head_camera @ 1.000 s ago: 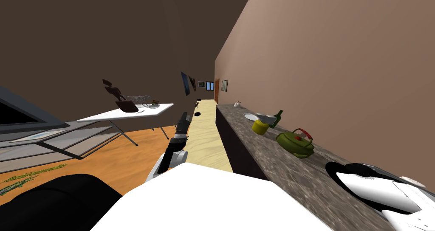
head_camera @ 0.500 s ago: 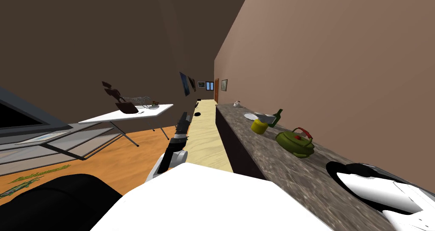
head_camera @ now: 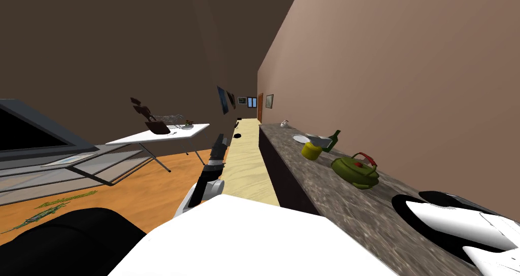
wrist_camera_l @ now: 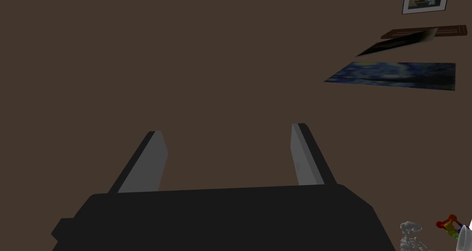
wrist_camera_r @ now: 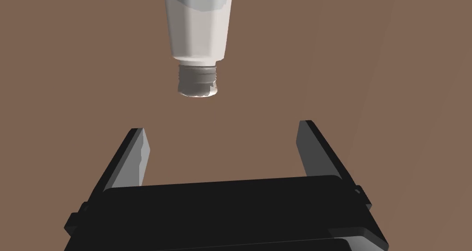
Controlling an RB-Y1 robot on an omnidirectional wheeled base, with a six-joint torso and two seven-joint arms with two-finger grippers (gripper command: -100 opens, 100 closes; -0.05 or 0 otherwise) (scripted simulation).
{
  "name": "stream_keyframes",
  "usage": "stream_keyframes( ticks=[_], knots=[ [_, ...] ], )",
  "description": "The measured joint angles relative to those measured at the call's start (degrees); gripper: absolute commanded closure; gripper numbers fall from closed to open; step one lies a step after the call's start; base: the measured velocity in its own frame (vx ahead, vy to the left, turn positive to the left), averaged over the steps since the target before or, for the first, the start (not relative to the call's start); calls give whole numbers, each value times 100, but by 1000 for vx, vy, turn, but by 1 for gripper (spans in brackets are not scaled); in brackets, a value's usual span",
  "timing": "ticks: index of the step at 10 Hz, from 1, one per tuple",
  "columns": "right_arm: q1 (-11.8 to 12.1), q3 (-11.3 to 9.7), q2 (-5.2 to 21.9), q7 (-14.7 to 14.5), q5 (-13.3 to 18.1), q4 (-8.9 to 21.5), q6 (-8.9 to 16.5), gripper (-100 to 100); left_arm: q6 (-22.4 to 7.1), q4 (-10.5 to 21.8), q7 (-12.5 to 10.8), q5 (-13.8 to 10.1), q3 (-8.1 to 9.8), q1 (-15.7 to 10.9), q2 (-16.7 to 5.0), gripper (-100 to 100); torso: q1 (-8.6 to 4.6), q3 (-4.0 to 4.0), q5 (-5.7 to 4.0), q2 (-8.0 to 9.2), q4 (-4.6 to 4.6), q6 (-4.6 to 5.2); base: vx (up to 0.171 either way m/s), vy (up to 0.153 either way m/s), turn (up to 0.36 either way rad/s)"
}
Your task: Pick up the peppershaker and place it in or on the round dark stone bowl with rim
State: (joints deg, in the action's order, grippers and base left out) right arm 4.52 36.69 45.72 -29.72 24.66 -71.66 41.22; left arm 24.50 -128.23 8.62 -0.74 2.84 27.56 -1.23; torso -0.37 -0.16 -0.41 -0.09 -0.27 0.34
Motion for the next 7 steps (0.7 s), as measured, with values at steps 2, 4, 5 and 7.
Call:
stream_keyframes(
  ticks=[2,4,5,7],
  knots=[
    [-27,53,153,-173,-198,-117,212,-100,0,0,0,0,0,0,0,0,2,3,1,4,1,-1,-75,11,79],
    [-43,111,298,-341,-388,-220,416,-100,0,0,0,0,0,0,0,0,0,3,-1,4,1,1,-60,15,54],
    [-38,143,378,-433,-509,-290,511,-100,0,0,0,0,0,0,0,0,1,1,0,2,1,1,-24,4,7],
    [-38,147,386,-453,-522,-300,535,0,0,0,0,0,0,1,0,0,-5,-9,-3,-16,-4,2,0,0,0]
  ],
)
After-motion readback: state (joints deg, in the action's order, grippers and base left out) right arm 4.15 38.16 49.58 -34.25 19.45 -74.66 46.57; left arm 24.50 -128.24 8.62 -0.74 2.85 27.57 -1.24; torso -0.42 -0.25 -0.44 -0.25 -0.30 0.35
